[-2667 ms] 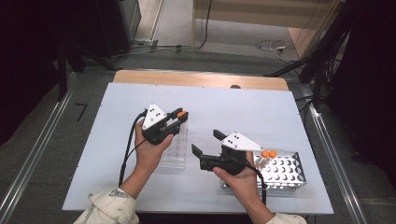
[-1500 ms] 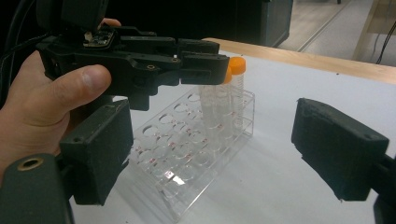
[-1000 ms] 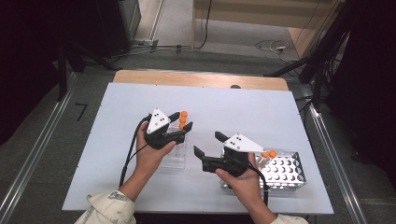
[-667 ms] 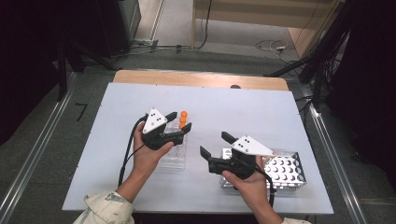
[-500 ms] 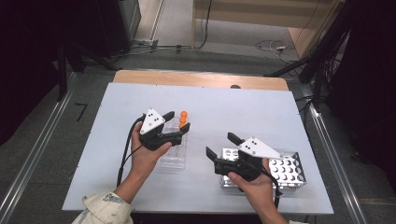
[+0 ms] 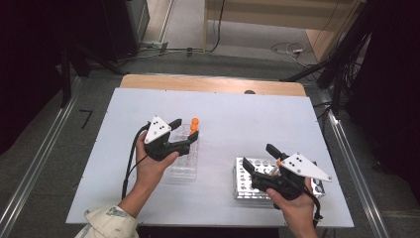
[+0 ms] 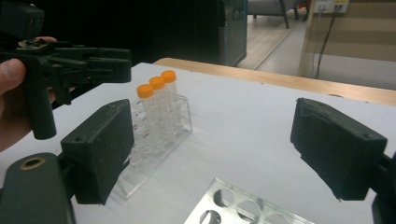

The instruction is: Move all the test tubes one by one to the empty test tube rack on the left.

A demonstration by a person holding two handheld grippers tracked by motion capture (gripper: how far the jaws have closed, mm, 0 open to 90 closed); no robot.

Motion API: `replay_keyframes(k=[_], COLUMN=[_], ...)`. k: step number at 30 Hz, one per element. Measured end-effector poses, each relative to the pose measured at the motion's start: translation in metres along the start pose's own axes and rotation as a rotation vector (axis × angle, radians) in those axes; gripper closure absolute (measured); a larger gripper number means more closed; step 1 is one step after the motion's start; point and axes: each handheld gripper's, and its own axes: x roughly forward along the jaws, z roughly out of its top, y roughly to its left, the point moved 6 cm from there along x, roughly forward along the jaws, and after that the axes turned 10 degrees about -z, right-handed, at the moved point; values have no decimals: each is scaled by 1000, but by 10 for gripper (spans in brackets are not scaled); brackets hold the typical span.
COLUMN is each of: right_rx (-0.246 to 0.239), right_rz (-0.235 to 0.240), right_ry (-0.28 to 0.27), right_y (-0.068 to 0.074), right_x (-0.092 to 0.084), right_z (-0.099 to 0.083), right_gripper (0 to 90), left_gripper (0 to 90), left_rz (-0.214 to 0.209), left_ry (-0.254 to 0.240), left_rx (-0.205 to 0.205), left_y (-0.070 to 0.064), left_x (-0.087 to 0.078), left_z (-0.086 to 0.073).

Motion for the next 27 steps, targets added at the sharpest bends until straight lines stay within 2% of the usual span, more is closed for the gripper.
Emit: replay_keyframes(k=[10,15,21,27], right_rx=[15,8,9,6], right_rz=[-85,-121,-159,-162], right_ry=[-6,-1,-1,2], right_y=[-31,-41,-49,-46], right_x=[-20,-25,-28,-30], right_z=[-12,-21,-30,-36], right_gripper=[124,124,125,134], left_gripper=[295,295,295,295], left_rz=[0,0,1,1], left_ry=[1,3,1,2], left_rx=[-4,-5,-8,-7], left_y=[0,0,1,1], left_x=[0,1,1,1], left_z=[0,-1,-1,-1])
